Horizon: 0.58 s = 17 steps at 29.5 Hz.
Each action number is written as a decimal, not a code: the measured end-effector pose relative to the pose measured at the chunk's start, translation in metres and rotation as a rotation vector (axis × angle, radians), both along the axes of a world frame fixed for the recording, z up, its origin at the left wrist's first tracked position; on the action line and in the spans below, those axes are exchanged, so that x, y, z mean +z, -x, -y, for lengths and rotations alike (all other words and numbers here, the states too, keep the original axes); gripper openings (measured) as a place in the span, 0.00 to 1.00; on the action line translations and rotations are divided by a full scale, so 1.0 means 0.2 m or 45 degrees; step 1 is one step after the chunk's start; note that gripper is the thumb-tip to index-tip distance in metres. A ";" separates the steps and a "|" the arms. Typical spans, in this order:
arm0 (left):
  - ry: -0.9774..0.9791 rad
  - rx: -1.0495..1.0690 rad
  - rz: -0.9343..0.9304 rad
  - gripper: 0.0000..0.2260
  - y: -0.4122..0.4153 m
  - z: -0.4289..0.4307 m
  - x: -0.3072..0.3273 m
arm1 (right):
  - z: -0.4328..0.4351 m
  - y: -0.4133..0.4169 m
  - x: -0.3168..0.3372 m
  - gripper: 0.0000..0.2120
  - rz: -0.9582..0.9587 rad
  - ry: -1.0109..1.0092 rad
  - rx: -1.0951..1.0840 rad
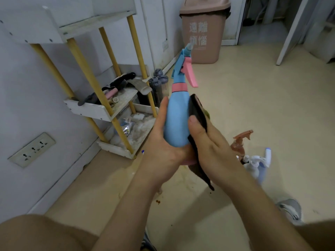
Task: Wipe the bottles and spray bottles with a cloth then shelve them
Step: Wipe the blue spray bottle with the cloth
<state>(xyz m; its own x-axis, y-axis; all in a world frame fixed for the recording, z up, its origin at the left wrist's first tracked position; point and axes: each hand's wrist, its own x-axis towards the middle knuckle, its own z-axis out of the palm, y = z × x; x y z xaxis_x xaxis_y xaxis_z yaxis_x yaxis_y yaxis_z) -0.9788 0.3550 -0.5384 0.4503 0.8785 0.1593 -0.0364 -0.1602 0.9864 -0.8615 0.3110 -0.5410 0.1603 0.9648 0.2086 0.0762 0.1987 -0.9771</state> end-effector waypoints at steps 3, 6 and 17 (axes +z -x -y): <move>-0.221 0.056 -0.235 0.49 -0.01 -0.02 -0.01 | 0.04 0.06 -0.02 0.36 0.165 0.067 -0.023; -0.332 0.027 -0.436 0.50 -0.01 0.01 -0.06 | -0.08 0.01 0.01 0.24 0.031 0.137 -0.219; 0.084 0.230 0.024 0.36 -0.01 0.02 -0.08 | -0.02 0.10 -0.07 0.24 0.080 0.164 -0.234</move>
